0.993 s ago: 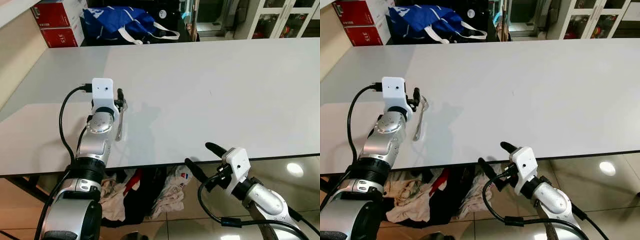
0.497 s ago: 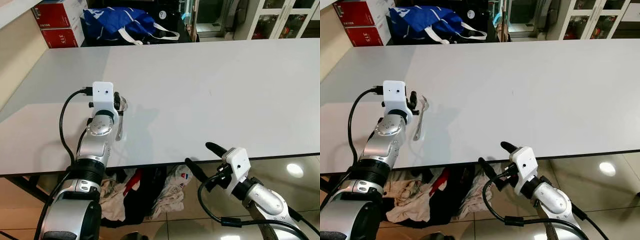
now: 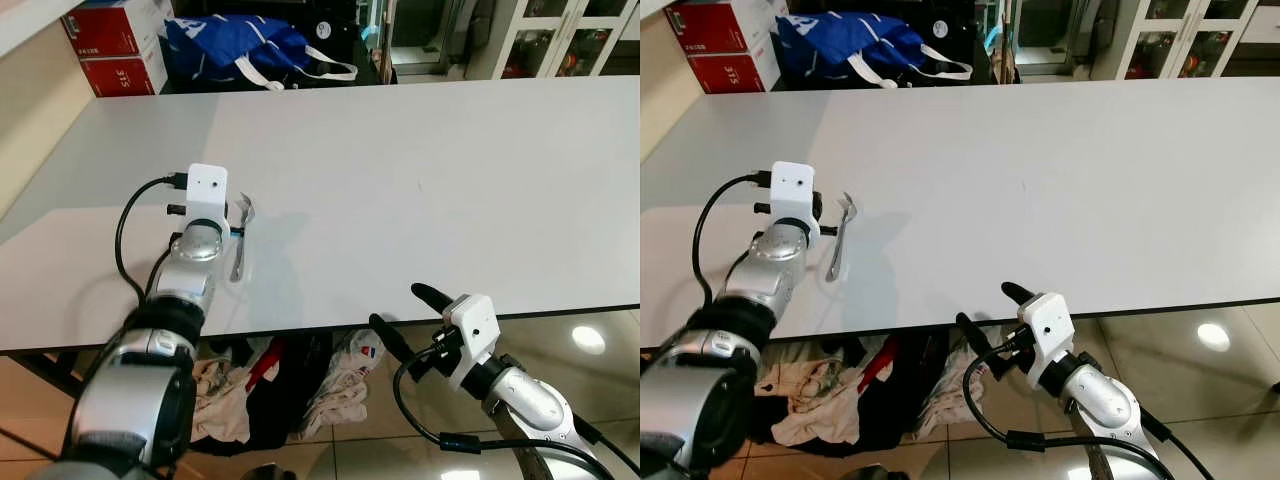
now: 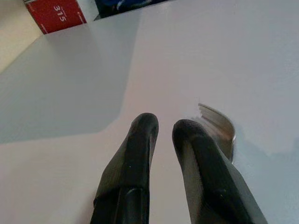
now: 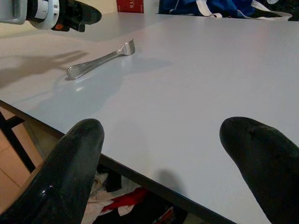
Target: Setting the table
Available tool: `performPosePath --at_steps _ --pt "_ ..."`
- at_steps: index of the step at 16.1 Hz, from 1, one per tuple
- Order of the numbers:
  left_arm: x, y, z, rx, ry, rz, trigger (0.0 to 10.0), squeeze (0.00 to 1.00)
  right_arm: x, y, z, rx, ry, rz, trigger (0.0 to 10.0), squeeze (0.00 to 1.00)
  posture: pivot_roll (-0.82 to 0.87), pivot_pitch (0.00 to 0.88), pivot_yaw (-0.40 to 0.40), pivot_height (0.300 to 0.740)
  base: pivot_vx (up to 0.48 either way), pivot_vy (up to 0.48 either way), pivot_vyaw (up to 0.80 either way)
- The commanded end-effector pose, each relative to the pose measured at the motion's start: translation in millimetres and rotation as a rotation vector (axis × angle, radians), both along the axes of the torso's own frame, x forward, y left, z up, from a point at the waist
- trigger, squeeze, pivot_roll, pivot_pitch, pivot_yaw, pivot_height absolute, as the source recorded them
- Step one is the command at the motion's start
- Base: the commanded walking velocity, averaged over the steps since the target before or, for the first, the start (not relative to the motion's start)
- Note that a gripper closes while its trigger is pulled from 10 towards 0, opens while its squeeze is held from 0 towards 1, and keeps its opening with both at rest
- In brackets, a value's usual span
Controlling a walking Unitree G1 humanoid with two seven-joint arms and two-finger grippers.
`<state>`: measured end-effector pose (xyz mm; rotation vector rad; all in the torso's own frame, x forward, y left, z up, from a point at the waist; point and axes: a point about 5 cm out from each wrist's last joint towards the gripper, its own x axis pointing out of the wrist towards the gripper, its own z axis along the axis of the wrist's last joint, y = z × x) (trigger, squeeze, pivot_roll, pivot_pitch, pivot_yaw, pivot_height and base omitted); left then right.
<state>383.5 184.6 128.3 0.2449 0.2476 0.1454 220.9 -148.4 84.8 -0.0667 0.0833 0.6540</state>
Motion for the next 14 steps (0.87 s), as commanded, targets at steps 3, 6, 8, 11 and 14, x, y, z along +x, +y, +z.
performPosePath --at_steps 3,6,8,11,14 --pt "5.4 0.2 1 0.055 0.078 0.014 10.0 0.00 -2.7 2.0 7 -0.007 -0.020 -0.005 10.0 0.00 -0.13 0.001 0.071 0.731 0.000 0.000 0.00" --pt "7.1 -3.7 -1 0.076 0.138 -0.001 10.0 0.00 -5.1 5.0 12 -0.003 -0.022 -0.002 10.0 0.00 -0.13 0.006 0.071 0.731 0.000 0.000 0.00" --pt "8.5 -7.0 0 0.060 0.177 -0.003 10.0 0.00 -6.5 7.5 17 -0.001 -0.026 0.000 10.0 0.00 -0.14 0.010 0.072 0.731 0.000 0.000 0.00" --pt "7.5 -13.0 -5 -0.051 0.222 0.017 10.0 0.00 -9.0 10.9 21 -0.001 -0.026 0.001 10.0 0.00 -0.14 0.013 0.072 0.731 0.000 0.000 0.00" --pt "5.6 -17.5 -10 -0.123 0.257 0.030 10.0 0.00 -11.6 12.6 20 -0.004 -0.017 0.000 10.0 0.00 -0.15 0.018 0.071 0.731 0.000 0.000 0.00"
